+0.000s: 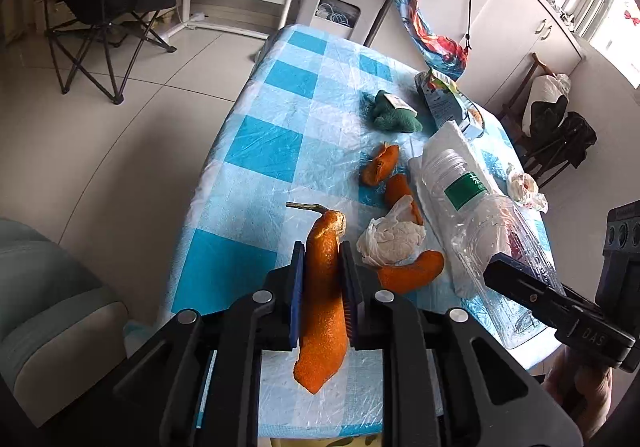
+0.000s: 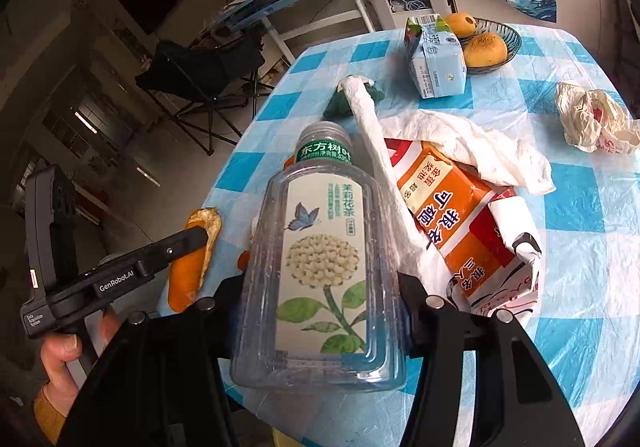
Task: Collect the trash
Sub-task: 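Carry the bottle and orange peel over the yellow basin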
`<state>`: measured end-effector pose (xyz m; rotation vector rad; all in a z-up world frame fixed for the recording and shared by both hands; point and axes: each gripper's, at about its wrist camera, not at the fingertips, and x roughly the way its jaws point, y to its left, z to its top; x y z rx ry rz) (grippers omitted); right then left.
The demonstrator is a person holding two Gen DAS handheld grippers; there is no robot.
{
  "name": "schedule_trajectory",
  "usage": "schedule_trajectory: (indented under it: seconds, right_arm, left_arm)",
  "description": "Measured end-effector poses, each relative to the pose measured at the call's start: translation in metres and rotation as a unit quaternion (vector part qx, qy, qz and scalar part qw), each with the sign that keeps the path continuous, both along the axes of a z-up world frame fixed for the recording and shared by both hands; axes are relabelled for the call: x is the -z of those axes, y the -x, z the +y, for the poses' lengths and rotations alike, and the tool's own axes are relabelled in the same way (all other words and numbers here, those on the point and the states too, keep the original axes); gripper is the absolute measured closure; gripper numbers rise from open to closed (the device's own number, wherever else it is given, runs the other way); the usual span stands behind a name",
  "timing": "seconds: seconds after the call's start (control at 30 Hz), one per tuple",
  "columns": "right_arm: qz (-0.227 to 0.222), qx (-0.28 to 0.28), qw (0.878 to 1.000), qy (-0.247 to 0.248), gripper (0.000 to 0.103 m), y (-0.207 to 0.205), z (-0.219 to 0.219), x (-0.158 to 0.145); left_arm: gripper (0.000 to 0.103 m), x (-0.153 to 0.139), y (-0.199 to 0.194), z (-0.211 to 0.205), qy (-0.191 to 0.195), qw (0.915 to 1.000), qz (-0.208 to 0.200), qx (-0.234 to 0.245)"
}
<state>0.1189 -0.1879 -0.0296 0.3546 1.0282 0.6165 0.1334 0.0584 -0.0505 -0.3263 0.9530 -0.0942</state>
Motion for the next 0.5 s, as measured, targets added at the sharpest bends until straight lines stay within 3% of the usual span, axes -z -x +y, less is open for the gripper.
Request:
schedule_trajectory:
  seconds: [0.13,0.37,0.5]
  right_arm:
    - [-0.003,0.006,0.998,-0.063,0.048,0.01,-0.015,-0.012]
    - [-0.011,-0.04,0.997,-0.062,0.048,0.048,-0.006,-0.022]
    - [-0.009,-0.064,0.997,-0.04,0.048,0.082,0.001,-0.016]
  left_arm:
    - [0.087,-0.016,0.014,0.001,0.023,0.999,-0.037,0.004]
    - [0.086,-0.038,0.055,0.01,0.008,0.9964,-0.084,-0.014]
    - [0.087,-0.034,0.078,0.033,0.022,0.9959,-0.077,-0.043]
